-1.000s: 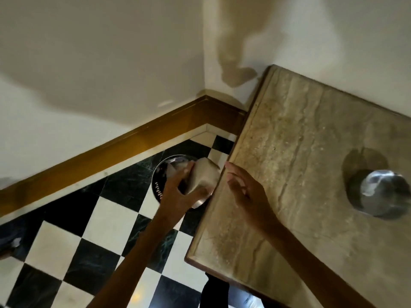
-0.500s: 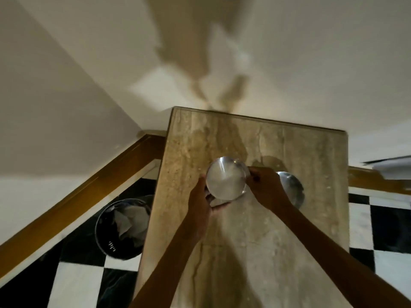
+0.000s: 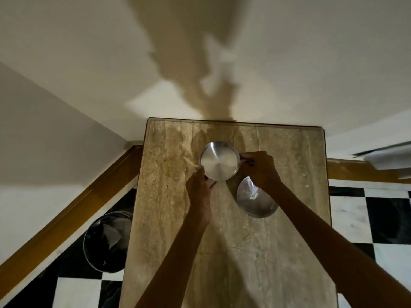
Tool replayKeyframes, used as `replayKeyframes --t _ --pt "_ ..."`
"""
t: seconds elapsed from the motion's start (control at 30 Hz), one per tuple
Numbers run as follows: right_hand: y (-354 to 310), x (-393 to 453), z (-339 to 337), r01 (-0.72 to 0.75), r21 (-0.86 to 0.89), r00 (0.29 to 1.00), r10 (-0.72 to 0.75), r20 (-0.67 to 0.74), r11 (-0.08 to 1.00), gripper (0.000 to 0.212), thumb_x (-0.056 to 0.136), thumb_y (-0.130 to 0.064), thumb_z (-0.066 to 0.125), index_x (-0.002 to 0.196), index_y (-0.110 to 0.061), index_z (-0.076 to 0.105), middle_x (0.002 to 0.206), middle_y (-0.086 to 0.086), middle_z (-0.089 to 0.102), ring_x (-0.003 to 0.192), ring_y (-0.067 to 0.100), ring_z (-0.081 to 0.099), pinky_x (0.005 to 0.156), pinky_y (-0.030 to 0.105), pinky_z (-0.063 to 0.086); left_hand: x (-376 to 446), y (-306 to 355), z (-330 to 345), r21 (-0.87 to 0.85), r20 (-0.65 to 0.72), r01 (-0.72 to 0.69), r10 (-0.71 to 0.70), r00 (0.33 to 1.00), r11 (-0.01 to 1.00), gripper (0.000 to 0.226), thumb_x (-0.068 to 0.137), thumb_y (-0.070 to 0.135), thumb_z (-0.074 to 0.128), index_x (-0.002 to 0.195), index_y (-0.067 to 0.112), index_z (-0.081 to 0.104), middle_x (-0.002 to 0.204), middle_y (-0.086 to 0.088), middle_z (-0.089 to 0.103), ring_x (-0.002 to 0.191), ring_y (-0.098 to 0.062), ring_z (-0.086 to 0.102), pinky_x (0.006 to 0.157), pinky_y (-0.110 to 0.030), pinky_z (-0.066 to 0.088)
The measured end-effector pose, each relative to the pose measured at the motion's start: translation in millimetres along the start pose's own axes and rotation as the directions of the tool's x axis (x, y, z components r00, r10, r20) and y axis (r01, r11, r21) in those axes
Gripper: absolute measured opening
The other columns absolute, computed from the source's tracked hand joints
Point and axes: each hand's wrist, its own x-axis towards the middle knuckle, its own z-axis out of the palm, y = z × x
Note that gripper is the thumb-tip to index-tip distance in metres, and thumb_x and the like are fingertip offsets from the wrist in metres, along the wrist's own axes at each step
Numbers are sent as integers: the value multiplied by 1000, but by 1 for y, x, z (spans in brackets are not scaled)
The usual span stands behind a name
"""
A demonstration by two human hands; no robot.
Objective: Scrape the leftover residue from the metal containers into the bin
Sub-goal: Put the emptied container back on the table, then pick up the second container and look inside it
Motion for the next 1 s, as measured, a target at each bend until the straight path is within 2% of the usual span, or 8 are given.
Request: replayKeyframes --t 0.07,0.17,0.27,0.47,0.57,0.67,0.83,1.0 --pt "9 -14 -8 -23 12 998 23 -53 1000 12 83 -4 63 75 -5 71 70 15 71 65 16 65 63 22 42 -6 -3 -1 -5 -31 -9 8 999 1000 24 103 19 55 117 5 67 115 -15 70 114 -29 67 84 -42 60" --pt "30 -45 -21 -31 -20 983 27 -181 999 19 90 -5 66 107 -8 74 106 12 75 96 21 70 81 18 43 -17 -17 -1 26 -116 -14 17 993 1000 24 103 16 52 117 5 67 116 -16 69 114 -31 64 77 -38 58" --pt "58 -76 -27 -85 -111 983 66 -170 990 30 94 -19 66 124 -13 65 123 10 68 113 27 62 92 30 43 -36 -41 3 98 -98 57 -47 994 994 29 104 16 51 128 3 62 127 -17 66 122 -34 62 75 -35 55" --pt "77 -96 -21 -165 -64 983 159 -96 984 25 90 -6 67 115 -8 71 98 15 75 84 21 69 68 13 43 -67 -82 8 231 65 116 -134 989 966 33 105 24 51 134 11 61 133 -11 65 120 -26 64 88 -44 60" --pt "67 -104 -18 -200 -15 975 197 -100 980 24 87 0 66 107 -9 76 86 7 76 71 12 66 59 -1 41 -67 -82 0 109 15 197 -200 980 974 28 103 21 53 123 6 66 120 -12 70 110 -23 68 79 -39 62" --pt "55 -118 -7 -178 -19 979 175 -104 984 25 85 0 67 108 -7 75 92 10 77 72 9 66 59 -6 39 -72 -79 -24 21 -11 269 -268 963 963 25 102 22 57 116 4 68 111 -11 72 102 -24 69 75 -36 60" --pt "14 -150 29 -164 -23 985 162 -66 986 27 85 -7 69 110 -14 76 101 6 77 83 13 71 67 -5 40 -83 -68 -103 -224 163 443 -414 895 868 47 93 44 63 113 1 66 94 -15 73 93 -30 67 86 -44 55" --pt "-56 -179 79 -70 -48 994 74 86 996 20 83 -13 72 98 -24 80 86 -5 77 75 5 69 66 2 42 -94 -50 -192 -396 429 600 -437 790 695 77 85 57 65 126 -8 66 136 -33 61 128 -49 56 112 -64 39"
